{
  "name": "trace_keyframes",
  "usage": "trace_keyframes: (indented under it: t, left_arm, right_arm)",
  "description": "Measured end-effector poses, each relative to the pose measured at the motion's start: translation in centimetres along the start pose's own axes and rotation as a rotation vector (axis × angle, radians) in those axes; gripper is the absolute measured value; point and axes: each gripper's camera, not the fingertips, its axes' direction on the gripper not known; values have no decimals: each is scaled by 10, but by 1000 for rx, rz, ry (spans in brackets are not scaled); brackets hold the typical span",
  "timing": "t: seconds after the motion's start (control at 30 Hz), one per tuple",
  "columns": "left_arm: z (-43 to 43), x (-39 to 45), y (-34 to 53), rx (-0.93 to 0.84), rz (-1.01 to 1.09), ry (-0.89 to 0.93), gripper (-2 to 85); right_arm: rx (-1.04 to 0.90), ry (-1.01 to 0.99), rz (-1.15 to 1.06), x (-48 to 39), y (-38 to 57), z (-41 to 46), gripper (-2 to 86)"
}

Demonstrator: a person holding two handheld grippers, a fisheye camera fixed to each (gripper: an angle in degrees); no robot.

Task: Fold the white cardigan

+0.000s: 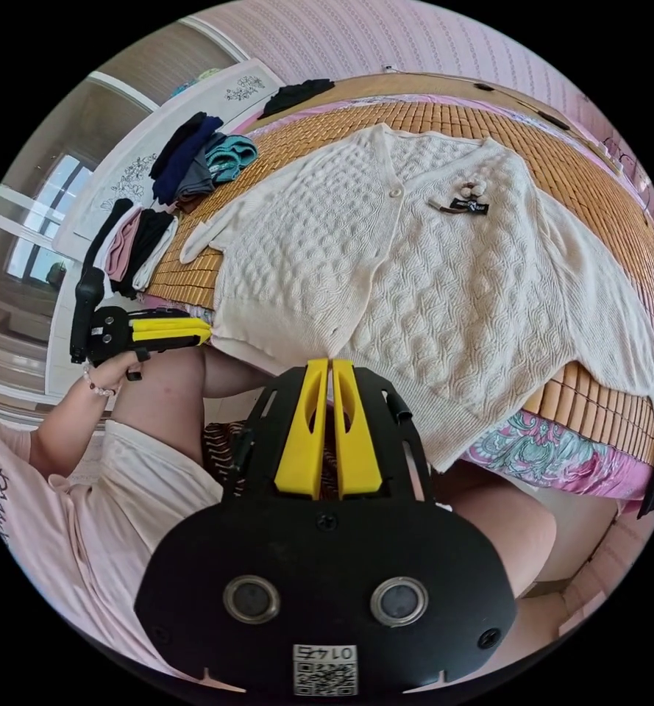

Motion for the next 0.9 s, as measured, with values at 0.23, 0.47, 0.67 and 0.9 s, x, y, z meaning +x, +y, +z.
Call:
trace_keyframes:
  t: [0.23,0.47,0.67,0.9]
  left_arm:
    - [-17,-15,26,53,-41,25,26]
    - [24,-32,35,-82,-24,66,44]
    - [11,-54,70,-16,-51,113,1]
    - [-50,-151,156,224,-336,40,40]
  right_arm:
    - [-42,6,25,-27,-13,30,35]
    - [-114,90,-23,-53,-35,61,12]
    - [-149,117,-54,-73,-42,65,-1]
    - [-121,158,-151,-113,-72,46,-1]
